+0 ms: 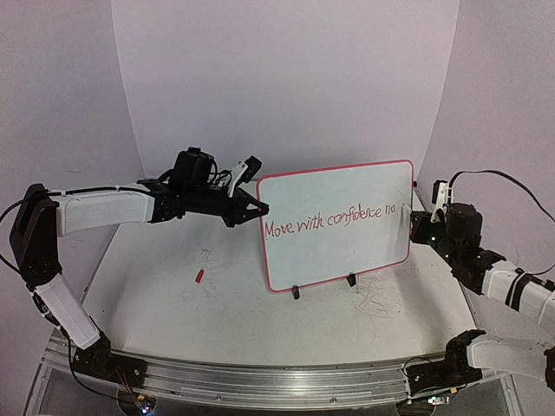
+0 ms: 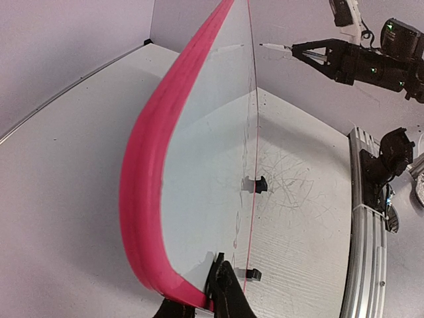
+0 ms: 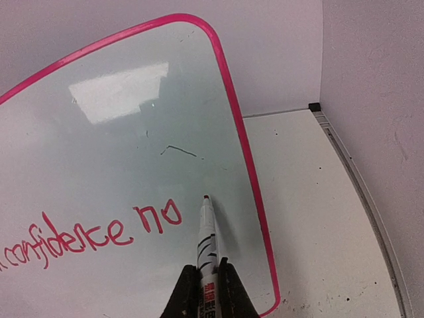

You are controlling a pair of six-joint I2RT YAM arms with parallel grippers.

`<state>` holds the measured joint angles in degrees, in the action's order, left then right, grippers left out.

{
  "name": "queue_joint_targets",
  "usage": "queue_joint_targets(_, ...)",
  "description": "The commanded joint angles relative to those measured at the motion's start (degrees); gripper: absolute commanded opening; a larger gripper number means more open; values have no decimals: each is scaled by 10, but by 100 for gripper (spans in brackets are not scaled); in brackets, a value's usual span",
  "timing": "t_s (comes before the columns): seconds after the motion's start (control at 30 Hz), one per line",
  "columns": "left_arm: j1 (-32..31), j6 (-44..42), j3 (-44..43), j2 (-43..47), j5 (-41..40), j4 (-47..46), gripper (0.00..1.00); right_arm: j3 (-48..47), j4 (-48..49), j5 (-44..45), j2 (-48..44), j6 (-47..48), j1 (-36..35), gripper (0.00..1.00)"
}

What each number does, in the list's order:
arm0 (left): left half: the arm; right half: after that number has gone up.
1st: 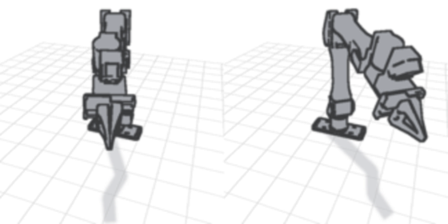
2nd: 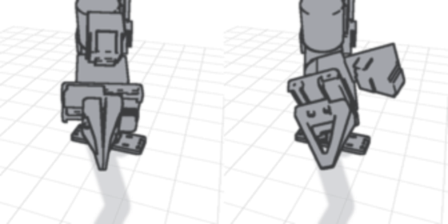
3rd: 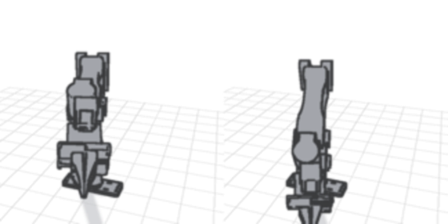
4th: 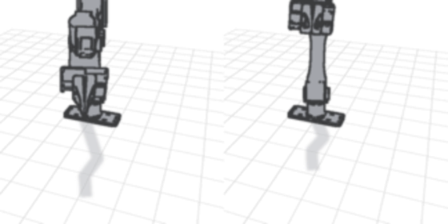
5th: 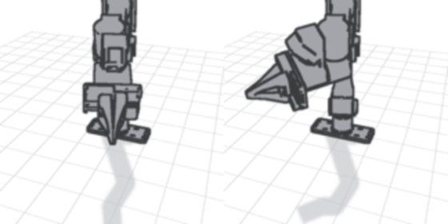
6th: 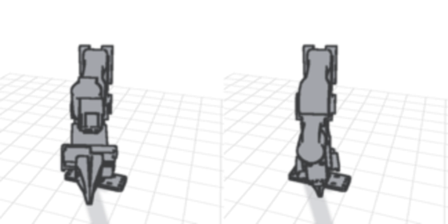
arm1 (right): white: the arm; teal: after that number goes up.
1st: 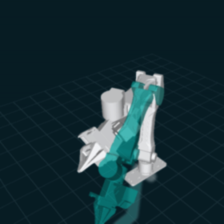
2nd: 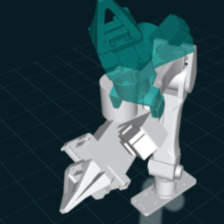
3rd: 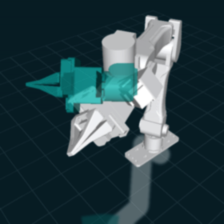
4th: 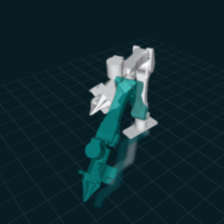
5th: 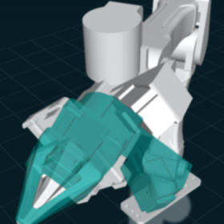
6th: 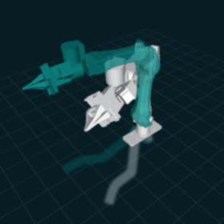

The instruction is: Write a sentence on the whiteboard

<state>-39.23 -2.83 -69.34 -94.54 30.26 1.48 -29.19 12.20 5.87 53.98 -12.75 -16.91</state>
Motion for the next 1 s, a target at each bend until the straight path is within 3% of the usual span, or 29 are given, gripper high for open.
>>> queue_joint_targets(0.0, 3, -82, 6, -11, -103, 65, 0, 6, 33, -52, 11, -1, 14, 0)
queue_joint_targets(0.3, 3, -82, 5, -12, -101, 66, 0, 2, 61, -83, 27, 5, 14, 0)
queue_joint_targets(0.97, 3, -82, 5, -12, -100, 66, 0, -1, 37, -41, 45, -6, 14, 0)
